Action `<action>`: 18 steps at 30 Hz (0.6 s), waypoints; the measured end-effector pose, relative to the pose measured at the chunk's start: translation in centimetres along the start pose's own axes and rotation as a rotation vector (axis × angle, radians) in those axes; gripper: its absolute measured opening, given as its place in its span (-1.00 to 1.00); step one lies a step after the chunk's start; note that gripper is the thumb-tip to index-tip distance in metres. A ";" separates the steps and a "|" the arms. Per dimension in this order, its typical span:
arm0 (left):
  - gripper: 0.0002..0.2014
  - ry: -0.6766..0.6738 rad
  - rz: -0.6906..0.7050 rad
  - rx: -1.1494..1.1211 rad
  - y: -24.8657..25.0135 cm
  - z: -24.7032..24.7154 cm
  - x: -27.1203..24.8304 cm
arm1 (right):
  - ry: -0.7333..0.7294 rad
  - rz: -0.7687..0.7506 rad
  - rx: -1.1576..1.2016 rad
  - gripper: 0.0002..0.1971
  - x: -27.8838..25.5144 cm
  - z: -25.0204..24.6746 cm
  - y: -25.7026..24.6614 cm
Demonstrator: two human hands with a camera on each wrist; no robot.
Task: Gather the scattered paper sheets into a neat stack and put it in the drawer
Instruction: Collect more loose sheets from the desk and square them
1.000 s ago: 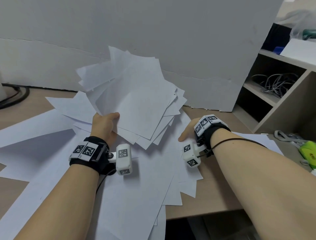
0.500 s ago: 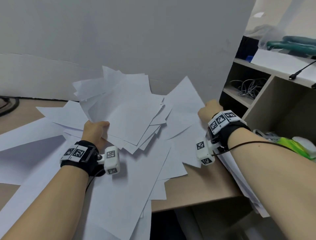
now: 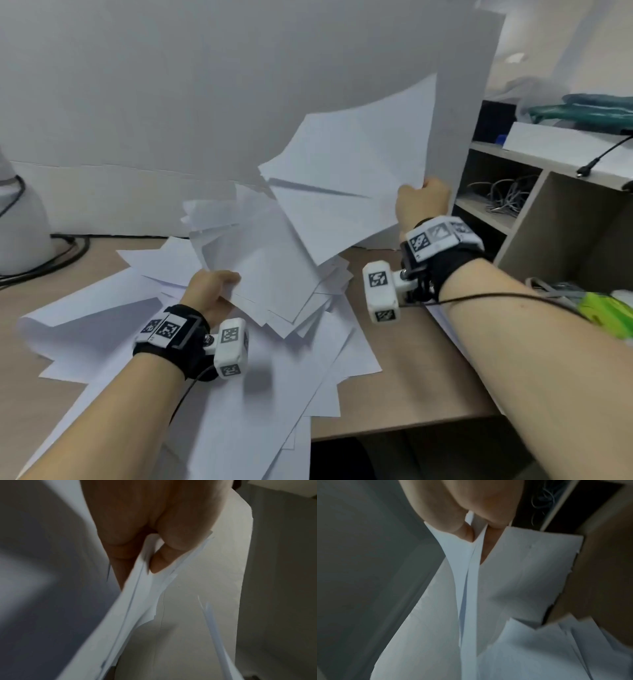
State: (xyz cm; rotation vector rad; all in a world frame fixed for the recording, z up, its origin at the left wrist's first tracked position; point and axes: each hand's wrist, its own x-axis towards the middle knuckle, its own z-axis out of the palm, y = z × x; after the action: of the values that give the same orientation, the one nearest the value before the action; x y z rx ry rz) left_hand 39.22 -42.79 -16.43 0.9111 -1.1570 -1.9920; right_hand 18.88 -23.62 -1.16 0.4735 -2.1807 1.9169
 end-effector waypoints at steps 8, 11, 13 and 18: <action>-0.40 -0.142 -0.129 -0.253 -0.3 -2.2 -2.1 | -0.299 0.354 0.141 -0.83 -7.5 7.9 9.9; -0.38 -0.138 -0.167 -0.109 -0.4 -2.2 -2.6 | -0.543 0.487 0.083 -0.88 -8.9 9.8 12.6; -0.56 -0.080 -0.201 0.008 -0.8 -2.5 -1.9 | -0.684 0.529 0.037 -0.87 -9.5 10.0 12.8; -0.76 0.101 -0.287 0.230 -0.7 -4.4 0.8 | -0.892 0.598 -0.120 -0.82 -7.4 8.8 12.2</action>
State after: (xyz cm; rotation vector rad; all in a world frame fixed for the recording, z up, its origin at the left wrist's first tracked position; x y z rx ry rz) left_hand 42.26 -45.14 -18.92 1.3451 -1.2748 -2.0323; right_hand 21.83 -30.24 -16.30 0.8546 -3.2868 2.0576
